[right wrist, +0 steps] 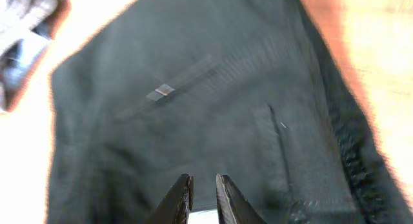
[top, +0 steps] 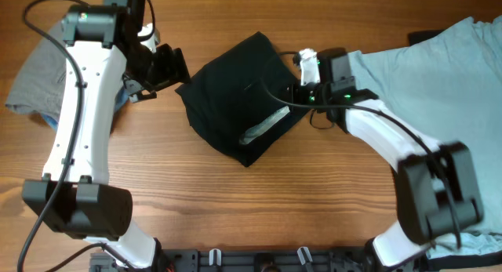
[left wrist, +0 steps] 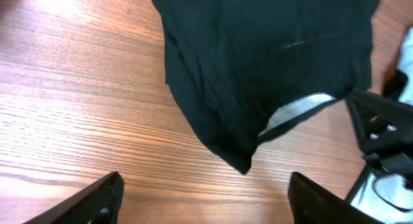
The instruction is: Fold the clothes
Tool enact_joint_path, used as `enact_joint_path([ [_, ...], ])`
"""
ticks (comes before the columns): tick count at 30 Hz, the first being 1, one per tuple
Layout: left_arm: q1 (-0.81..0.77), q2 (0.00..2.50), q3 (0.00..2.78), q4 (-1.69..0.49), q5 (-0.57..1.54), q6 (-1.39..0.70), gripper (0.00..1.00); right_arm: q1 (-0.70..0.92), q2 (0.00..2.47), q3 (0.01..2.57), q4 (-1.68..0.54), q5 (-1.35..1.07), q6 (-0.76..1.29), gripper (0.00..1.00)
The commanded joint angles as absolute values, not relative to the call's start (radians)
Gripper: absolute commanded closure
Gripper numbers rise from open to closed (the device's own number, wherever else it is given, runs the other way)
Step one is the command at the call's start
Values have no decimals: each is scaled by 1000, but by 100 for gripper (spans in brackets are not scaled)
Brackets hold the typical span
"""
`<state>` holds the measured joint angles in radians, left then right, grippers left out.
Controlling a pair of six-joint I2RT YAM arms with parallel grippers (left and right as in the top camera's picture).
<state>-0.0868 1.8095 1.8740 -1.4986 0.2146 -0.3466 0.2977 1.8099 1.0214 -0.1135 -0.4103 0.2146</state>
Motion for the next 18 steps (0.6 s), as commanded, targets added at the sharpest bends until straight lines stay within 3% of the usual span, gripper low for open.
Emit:
enact_joint_path([
  [1, -88, 1831, 1731, -1411, 294, -371, 15, 300, 1953, 1021, -74, -395, 275, 84],
  [8, -88, 1831, 1433, -1258, 395, -375, 8, 300, 2038, 1021, -103, -400, 306, 84],
  [11, -87, 1831, 1252, -1053, 486, -461, 0, 300, 2038, 1021, -106, -404, 307, 83],
  [14, -87, 1831, 1021, -708, 591, -637, 0, 300, 2038, 1021, -106, -403, 306, 83],
  [18, -88, 1831, 888, -452, 624, -747, 0, 300, 2038, 1021, -110, -404, 306, 83],
])
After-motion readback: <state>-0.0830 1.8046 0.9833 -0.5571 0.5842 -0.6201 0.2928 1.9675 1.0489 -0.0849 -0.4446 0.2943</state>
